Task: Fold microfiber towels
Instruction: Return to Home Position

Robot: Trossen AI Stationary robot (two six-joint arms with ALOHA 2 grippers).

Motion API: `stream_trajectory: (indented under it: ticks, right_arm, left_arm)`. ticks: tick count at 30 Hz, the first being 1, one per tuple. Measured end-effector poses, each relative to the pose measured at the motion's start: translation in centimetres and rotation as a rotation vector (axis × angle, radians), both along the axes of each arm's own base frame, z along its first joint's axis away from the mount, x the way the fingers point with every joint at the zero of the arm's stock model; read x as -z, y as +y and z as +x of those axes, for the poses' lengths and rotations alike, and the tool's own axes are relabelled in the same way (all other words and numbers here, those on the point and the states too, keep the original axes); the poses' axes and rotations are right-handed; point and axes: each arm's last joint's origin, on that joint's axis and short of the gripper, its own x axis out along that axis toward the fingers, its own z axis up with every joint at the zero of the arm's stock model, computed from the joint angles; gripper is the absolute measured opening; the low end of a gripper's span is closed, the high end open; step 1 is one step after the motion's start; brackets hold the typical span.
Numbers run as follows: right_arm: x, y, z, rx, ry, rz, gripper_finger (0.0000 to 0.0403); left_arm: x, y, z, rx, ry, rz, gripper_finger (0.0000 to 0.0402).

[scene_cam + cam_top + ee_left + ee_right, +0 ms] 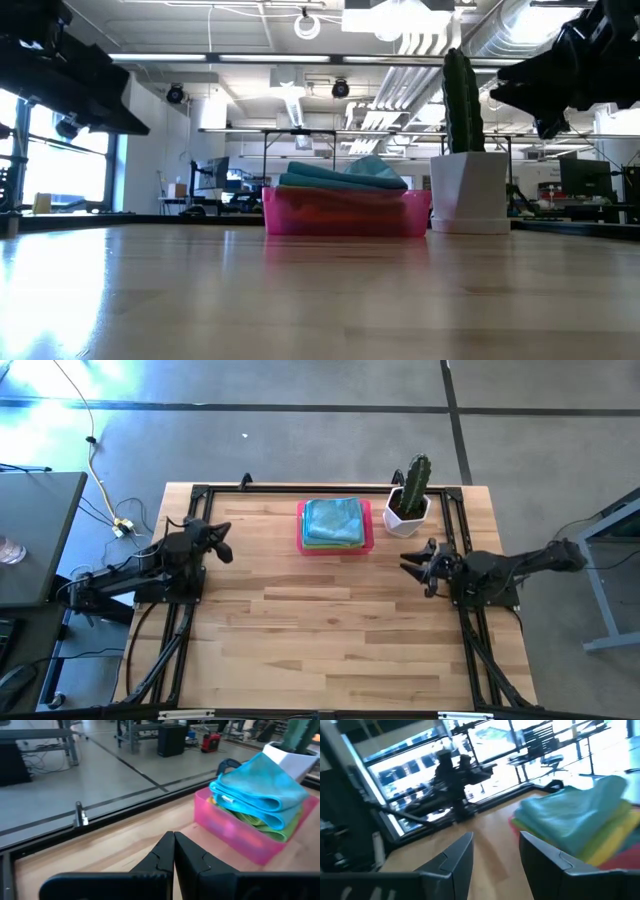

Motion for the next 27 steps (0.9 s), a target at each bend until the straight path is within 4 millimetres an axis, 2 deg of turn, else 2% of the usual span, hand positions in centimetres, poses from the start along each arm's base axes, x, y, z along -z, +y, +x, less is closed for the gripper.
stream_trajectory:
  ticks: [9, 27]
  right_arm:
    - [0.5, -1.3, -0.6, 0.12, 0.035, -0.006, 0.0149]
    - [0.2, -2.1, -0.9, 0.202, 0.001, -0.004, 0.0149]
  left_arm:
    - [0.0, 0.5, -0.4, -0.076, 0.0, 0.0, 0.0]
    - [0.0, 1.3, -1.1, -0.211, 0.0, 0.0, 0.0]
